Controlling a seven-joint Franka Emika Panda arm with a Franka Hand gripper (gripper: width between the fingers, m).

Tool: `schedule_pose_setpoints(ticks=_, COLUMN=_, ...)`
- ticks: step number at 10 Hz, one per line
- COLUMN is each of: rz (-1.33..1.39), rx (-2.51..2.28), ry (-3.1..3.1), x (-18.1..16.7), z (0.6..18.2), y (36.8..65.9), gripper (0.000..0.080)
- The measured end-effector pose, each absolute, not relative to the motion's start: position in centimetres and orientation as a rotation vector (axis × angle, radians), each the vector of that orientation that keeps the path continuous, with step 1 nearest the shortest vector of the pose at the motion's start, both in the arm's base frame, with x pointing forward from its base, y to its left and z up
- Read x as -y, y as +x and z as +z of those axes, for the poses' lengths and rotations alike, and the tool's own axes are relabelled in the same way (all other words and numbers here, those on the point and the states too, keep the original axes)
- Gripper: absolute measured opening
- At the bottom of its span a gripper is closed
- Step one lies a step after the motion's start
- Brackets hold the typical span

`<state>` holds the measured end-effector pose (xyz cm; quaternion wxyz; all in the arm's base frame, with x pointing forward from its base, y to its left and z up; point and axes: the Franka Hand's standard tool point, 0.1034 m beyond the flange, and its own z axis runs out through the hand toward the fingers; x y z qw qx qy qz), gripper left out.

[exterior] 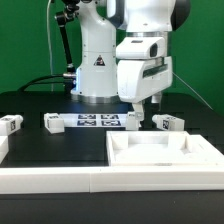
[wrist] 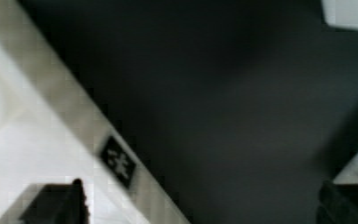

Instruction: Assemble square table

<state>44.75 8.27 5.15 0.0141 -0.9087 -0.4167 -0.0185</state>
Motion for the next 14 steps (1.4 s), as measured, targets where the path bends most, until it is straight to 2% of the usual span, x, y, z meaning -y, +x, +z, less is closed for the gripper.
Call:
schedule_pose_setpoints(ticks=2, rz=-0.044, rx=1.018, ry=-2.927, x=-9.7, z=4.8, y=44.4, gripper=0.0649)
schedule_pose_setpoints(ticks=6, rz=-0.04, rx=0.676, ry=-3.012, x=-10.1, z=4.8, y=44.3, gripper=0.0649)
schedule_pose_setpoints(ticks=7, rz=-0.062, rx=0.619, ry=-3.024, x=-11.7, z=4.8, y=43.8, gripper=0.0649)
schedule_pose_setpoints(ticks=8, rz=-0.059, rx=0.677, ry=-3.012, x=-13.0, z=4.6, y=43.3, gripper=0.0649)
schedule_pose_setpoints(ticks=11, rz=-0.058, rx=0.706, ry=-3.002, x=-14.1, z=4.7, y=43.6, gripper=0.0649)
schedule_pose_setpoints(ticks=14, rz=0.11, rx=0.716, ry=-3.008, x=-14.1, z=4.6, y=42.9, gripper=0.0649)
